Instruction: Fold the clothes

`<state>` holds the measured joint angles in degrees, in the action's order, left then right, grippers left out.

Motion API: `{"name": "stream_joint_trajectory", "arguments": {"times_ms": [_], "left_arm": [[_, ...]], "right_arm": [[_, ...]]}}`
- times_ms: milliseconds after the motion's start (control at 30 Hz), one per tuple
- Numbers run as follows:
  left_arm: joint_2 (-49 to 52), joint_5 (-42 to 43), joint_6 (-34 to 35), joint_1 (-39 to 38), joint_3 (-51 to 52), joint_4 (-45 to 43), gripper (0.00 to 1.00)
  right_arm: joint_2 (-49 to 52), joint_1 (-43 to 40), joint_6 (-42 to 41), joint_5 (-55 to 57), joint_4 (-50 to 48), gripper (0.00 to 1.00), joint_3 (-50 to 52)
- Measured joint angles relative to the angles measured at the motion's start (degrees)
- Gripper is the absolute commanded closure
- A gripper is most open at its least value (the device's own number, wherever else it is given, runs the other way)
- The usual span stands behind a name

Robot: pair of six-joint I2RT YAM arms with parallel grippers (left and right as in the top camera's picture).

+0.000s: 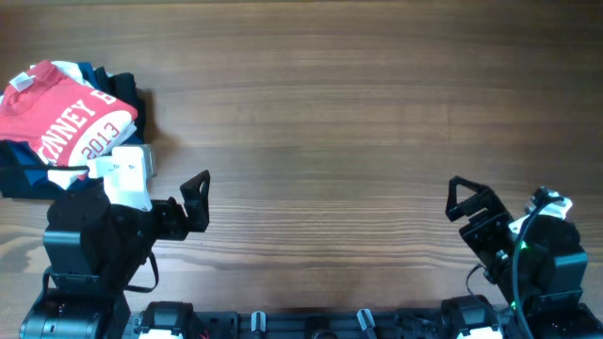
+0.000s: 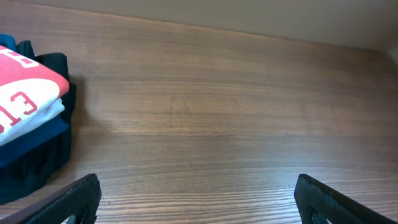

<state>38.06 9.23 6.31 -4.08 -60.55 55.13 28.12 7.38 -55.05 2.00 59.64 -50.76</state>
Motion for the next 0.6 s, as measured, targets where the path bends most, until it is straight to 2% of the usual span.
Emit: {"name": "stream_joint_trajectory", "arguments": {"times_ms": [167,400,600], "left_arm": [[0.0,0.0,0.0,0.0,0.0,0.1,0.00],[0.0,0.0,0.0,0.0,0.1,0.1,0.00],[0.0,0.0,0.0,0.0,0.2,0.1,0.00]], "right_arm": [[0.0,0.0,1.3,0.2,0.9,0.00,0.0],[-3.2,0.0,19.6,-0.3,-10.7,0.00,3.0],[-13.3,0.0,36.2,-6.9,-28.3,0.00,15.6]]}}
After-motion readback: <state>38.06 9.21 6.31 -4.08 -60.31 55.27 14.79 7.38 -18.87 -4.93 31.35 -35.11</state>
